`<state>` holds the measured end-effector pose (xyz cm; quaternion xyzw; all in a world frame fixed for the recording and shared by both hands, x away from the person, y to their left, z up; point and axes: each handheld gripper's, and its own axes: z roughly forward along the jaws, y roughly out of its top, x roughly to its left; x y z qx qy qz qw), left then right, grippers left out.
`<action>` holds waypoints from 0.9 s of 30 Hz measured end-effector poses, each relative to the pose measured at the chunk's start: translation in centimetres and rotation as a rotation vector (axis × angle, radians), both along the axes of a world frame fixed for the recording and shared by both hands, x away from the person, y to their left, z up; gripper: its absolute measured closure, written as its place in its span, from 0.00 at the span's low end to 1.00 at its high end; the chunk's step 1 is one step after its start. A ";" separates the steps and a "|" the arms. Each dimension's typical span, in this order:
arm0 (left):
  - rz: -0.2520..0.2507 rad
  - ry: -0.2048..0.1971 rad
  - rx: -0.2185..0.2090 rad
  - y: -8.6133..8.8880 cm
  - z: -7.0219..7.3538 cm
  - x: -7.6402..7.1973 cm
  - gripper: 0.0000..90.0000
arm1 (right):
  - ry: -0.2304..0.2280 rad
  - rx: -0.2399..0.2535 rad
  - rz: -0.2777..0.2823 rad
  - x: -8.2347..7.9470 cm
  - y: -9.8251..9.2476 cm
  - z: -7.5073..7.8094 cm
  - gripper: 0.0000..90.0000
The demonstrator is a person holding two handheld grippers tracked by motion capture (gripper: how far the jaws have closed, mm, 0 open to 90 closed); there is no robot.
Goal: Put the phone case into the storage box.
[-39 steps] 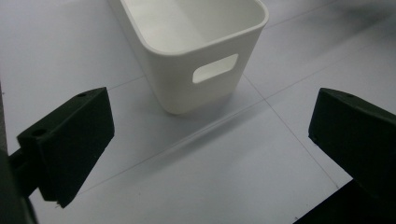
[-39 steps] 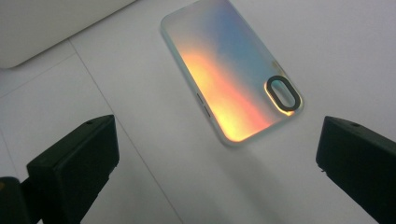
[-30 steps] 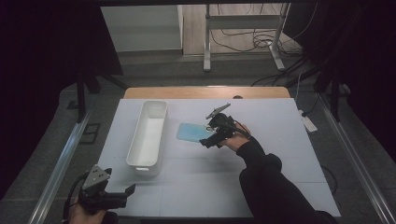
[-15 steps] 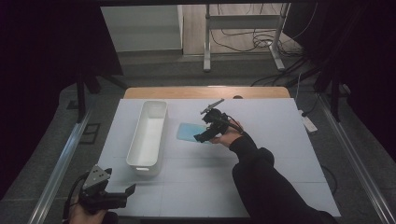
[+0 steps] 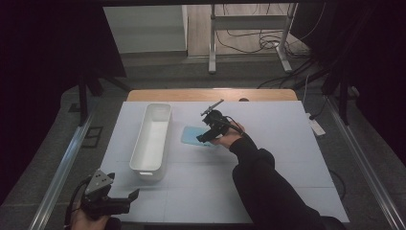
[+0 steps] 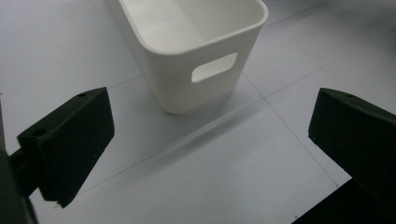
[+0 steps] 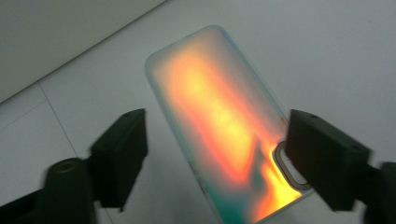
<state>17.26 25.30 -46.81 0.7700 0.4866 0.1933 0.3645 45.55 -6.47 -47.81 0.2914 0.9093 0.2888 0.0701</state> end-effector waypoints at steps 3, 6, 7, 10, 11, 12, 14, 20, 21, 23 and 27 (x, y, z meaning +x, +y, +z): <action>0.000 0.001 0.000 0.0 0.0 0.0 0.01 | 0.029 0.006 0.009 0.3 0.1 -0.2 0.44; 0.000 0.001 0.000 0.0 0.0 0.0 0.01 | 0.051 0.011 0.004 0.7 0.3 -0.6 0.62; 0.000 0.001 0.000 0.0 0.0 0.0 0.01 | 0.053 0.013 0.003 0.8 0.3 -0.6 0.67; 0.000 0.001 0.000 0.0 0.0 0.0 0.01 | 0.042 0.008 0.003 1.3 0.5 -0.8 0.82; -0.001 0.001 -0.001 0.0 0.0 0.0 0.01 | 0.036 0.002 0.002 1.5 0.6 -0.8 0.86; -0.001 0.001 -0.001 0.0 0.0 0.0 0.01 | 0.029 0.000 0.004 1.6 0.7 -0.8 0.90; -0.001 0.001 -0.001 0.0 0.0 0.0 0.01 | 0.023 0.003 -0.002 2.0 0.9 -0.9 0.96; -0.004 0.001 -0.001 0.0 0.0 0.0 0.01 | 0.010 0.006 -0.040 3.1 1.6 -1.2 0.99; -0.004 0.001 -0.001 0.0 0.0 0.0 0.01 | 0.010 0.006 -0.040 3.1 1.6 -1.2 0.99; -0.005 0.001 -0.001 0.0 0.0 0.0 0.01 | 0.006 0.001 -0.047 3.6 1.8 -1.4 0.99; -0.007 0.000 0.001 0.0 0.0 0.0 0.01 | -0.002 -0.007 -0.066 4.1 2.1 -1.8 0.99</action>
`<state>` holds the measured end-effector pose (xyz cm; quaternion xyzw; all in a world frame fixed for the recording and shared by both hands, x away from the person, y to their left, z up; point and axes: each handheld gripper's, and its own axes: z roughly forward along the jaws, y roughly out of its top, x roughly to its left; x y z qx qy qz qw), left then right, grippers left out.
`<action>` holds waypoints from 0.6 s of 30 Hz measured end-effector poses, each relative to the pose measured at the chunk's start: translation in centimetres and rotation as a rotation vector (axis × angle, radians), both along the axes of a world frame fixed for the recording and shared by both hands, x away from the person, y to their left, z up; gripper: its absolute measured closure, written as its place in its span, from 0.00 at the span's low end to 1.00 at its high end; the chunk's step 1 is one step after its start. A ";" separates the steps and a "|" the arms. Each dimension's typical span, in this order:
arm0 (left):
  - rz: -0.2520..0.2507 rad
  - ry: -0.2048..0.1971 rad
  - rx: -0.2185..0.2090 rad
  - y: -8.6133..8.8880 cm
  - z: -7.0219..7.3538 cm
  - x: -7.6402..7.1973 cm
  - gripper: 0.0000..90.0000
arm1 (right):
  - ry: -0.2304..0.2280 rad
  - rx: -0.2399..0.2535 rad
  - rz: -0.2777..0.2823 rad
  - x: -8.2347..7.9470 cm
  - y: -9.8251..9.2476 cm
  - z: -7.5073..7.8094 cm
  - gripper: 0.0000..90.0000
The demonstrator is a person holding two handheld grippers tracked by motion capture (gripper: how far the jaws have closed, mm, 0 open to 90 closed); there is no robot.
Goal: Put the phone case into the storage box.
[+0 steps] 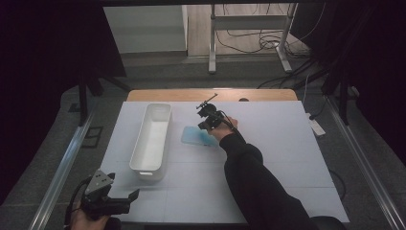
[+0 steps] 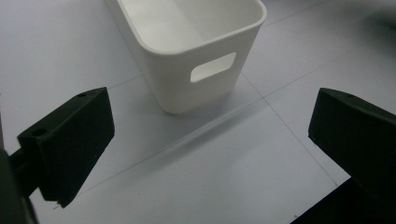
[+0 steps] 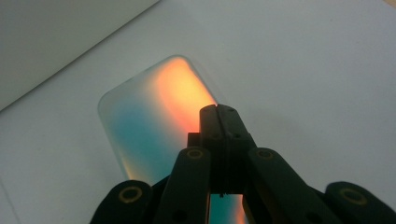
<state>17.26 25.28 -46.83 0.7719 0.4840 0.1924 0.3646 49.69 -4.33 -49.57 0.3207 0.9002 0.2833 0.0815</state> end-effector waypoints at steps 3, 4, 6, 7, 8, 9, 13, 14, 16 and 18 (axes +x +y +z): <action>-0.003 0.000 0.003 0.0 0.0 0.0 0.01 | -0.008 -0.009 -0.021 0.6 0.2 -0.4 0.99; -0.003 0.000 0.004 0.0 0.0 0.0 0.01 | -0.009 -0.009 -0.028 0.7 0.3 -0.5 0.99; -0.004 0.000 0.008 -0.1 0.0 0.0 0.01 | -0.004 -0.011 -0.035 1.0 0.4 -0.7 0.99; -0.004 0.000 0.008 -0.1 0.0 0.0 0.01 | -0.004 -0.011 -0.035 1.0 0.4 -0.7 0.99; -0.004 0.000 0.008 -0.1 0.0 0.0 0.01 | -0.005 -0.012 -0.038 1.2 0.4 -0.8 0.99; -0.004 0.000 0.010 -0.1 0.0 0.0 0.01 | -0.003 -0.012 -0.040 1.3 0.5 -0.9 0.99; -0.007 -0.001 0.017 -0.2 0.0 0.0 0.01 | 0.001 -0.005 -0.049 1.6 0.9 -1.2 0.99; -0.008 -0.002 0.021 -0.2 0.0 0.0 0.01 | 0.001 -0.006 -0.049 1.7 1.1 -1.3 0.99; -0.010 -0.001 0.022 -0.3 0.0 0.0 0.01 | 0.002 -0.013 -0.053 1.9 1.3 -1.5 0.99; -0.014 -0.002 0.028 -0.2 0.0 0.0 0.01 | 0.007 -0.016 -0.055 2.0 1.4 -1.8 0.99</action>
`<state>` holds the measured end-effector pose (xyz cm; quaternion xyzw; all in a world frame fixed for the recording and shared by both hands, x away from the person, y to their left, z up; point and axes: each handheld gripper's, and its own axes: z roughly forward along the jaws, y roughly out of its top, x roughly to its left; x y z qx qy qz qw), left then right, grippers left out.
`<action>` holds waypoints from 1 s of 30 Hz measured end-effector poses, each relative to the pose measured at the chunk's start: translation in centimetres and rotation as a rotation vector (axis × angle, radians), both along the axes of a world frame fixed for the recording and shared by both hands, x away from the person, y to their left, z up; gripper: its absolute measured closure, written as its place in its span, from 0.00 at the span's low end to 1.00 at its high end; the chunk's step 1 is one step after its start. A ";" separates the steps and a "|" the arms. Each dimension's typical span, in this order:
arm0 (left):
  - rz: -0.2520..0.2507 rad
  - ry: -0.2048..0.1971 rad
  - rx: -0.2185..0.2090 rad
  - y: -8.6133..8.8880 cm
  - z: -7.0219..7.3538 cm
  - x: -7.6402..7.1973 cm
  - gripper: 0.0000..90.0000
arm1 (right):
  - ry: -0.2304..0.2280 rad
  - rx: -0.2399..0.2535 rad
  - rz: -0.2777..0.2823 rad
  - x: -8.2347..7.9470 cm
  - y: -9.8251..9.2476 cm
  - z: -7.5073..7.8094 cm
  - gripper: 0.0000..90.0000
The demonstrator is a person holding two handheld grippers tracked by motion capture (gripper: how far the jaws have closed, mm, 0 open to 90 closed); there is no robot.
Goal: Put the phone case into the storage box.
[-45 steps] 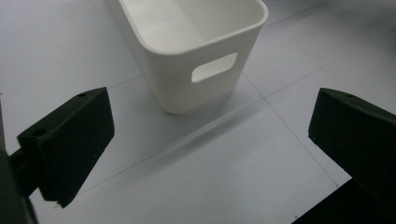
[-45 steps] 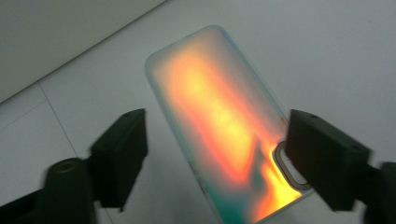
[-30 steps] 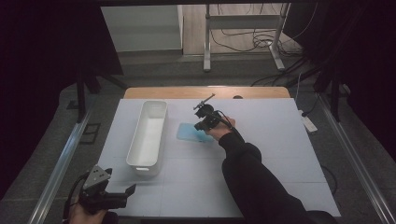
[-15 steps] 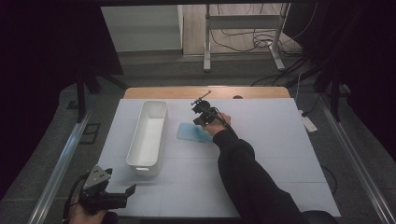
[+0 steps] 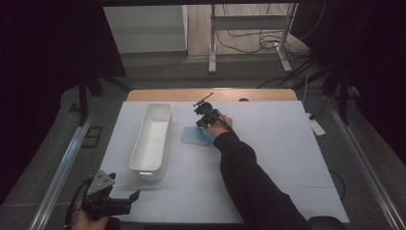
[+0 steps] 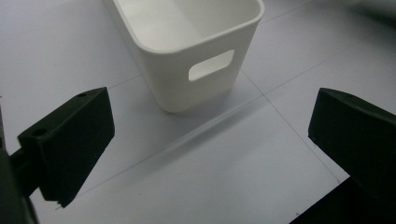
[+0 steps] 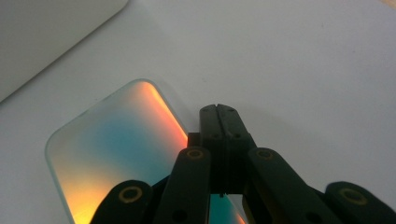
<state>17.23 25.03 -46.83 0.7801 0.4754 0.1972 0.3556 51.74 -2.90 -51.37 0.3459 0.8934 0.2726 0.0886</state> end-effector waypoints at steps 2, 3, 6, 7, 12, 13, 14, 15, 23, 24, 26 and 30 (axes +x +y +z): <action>-0.001 0.000 0.000 0.0 0.0 0.0 0.01 | 0.002 0.001 -0.001 0.0 0.0 -0.1 0.99; -0.001 0.000 0.001 0.0 0.0 0.0 0.01 | 0.005 0.002 -0.002 0.1 0.0 -0.1 0.99; -0.001 0.001 0.004 0.0 0.0 0.0 0.01 | 0.024 0.010 0.008 -0.1 0.1 -0.1 0.99; -0.001 0.001 0.004 0.0 0.0 0.0 0.01 | 0.024 0.010 0.008 -0.1 0.1 -0.1 0.99; -0.001 0.000 0.007 -0.1 0.0 0.0 0.01 | 0.055 0.004 0.037 -0.8 0.3 -0.1 0.99; -0.001 0.000 0.007 -0.1 0.0 0.0 0.01 | 0.058 0.000 0.044 -0.9 0.3 -0.1 0.99; -0.001 0.000 0.008 -0.1 0.0 0.0 0.01 | 0.066 0.004 0.045 -1.1 0.3 -0.1 0.99; -0.001 0.000 0.008 -0.1 0.0 0.0 0.01 | 0.066 0.004 0.045 -1.1 0.3 -0.1 0.99; -0.002 0.000 0.012 -0.1 0.0 0.0 0.01 | 0.099 0.001 0.085 -2.5 0.2 -0.1 0.99; -0.002 0.001 0.013 -0.1 0.0 0.0 0.01 | 0.100 -0.002 0.089 -2.7 0.1 -0.1 0.99; -0.003 0.000 0.014 -0.2 0.0 0.0 0.01 | 0.105 -0.003 0.096 -3.1 0.1 -0.1 0.99; -0.002 0.000 0.018 -0.2 0.0 0.0 0.01 | 0.105 -0.006 0.115 -3.9 -0.3 0.0 0.99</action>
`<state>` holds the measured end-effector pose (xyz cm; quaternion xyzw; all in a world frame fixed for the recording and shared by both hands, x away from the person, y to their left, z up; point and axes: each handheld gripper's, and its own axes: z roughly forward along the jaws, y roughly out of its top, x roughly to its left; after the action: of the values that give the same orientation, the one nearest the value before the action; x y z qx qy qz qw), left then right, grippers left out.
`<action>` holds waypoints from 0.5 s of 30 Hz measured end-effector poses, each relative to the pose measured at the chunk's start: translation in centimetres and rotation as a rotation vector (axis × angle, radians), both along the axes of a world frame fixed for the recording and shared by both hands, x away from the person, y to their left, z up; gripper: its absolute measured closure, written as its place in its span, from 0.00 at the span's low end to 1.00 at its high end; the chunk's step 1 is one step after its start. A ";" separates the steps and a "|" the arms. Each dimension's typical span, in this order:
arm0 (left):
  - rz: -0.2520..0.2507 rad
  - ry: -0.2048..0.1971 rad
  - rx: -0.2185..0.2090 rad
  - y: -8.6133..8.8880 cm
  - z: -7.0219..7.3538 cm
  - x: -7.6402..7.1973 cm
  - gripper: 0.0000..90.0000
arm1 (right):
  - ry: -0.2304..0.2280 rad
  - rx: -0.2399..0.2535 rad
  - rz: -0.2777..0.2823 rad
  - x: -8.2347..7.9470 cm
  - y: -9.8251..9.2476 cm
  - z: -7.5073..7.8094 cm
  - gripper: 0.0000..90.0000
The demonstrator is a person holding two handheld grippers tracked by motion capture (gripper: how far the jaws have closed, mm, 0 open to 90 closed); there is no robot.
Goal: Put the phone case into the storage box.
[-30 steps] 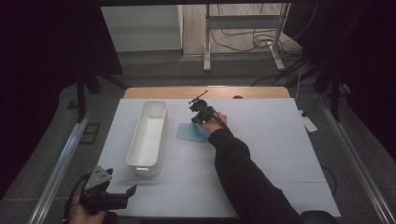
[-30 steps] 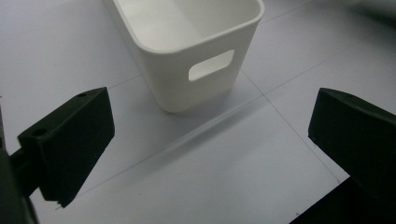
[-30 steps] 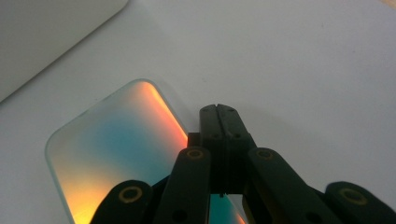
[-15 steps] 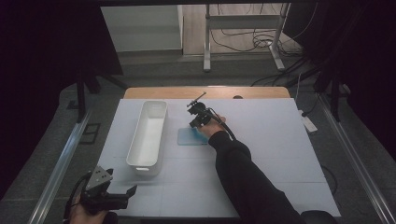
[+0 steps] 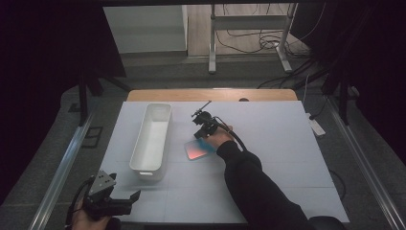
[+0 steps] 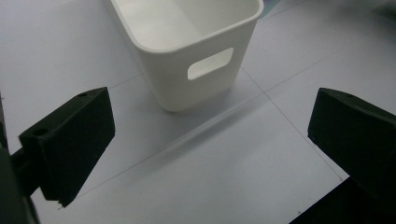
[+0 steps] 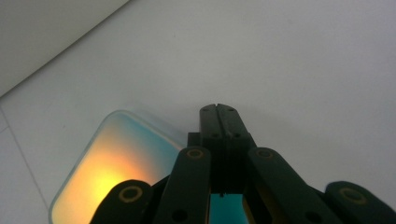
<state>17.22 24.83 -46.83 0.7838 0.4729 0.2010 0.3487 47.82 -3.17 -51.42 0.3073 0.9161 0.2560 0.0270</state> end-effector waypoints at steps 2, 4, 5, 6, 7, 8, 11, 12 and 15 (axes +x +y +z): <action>0.000 0.001 0.001 0.0 0.0 0.0 0.01 | 0.002 0.005 0.008 -0.3 -0.2 0.0 0.99; 0.000 0.002 0.002 0.0 0.0 0.0 0.02 | 0.008 0.009 0.016 -0.7 -0.5 0.0 0.99; 0.000 0.003 0.002 0.0 0.0 0.0 0.02 | 0.007 0.006 0.022 -0.9 -0.6 0.0 0.99; 0.000 0.003 0.002 0.0 0.0 0.0 0.02 | 0.007 0.007 0.029 -1.1 -0.7 0.0 0.99; 0.000 0.004 0.001 -0.1 0.0 0.0 0.02 | 0.007 0.006 0.033 -1.3 -0.8 0.0 0.99; 0.000 0.004 0.001 -0.1 0.0 0.0 0.02 | 0.009 0.005 0.038 -1.5 -0.9 0.0 0.99; 0.001 0.003 0.002 0.0 0.0 0.0 0.02 | 0.010 0.002 0.045 -1.9 -1.1 0.1 0.99; 0.001 0.004 0.002 0.0 0.0 0.0 0.02 | 0.007 -0.002 0.051 -2.2 -1.3 0.1 0.99; 0.002 0.005 0.003 -0.1 0.0 0.1 0.02 | 0.008 -0.005 0.060 -2.8 -1.5 0.2 0.99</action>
<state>17.28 24.77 -46.84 0.7844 0.4741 0.2003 0.3462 45.03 -4.64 -51.17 0.2806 0.9257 0.2532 0.0161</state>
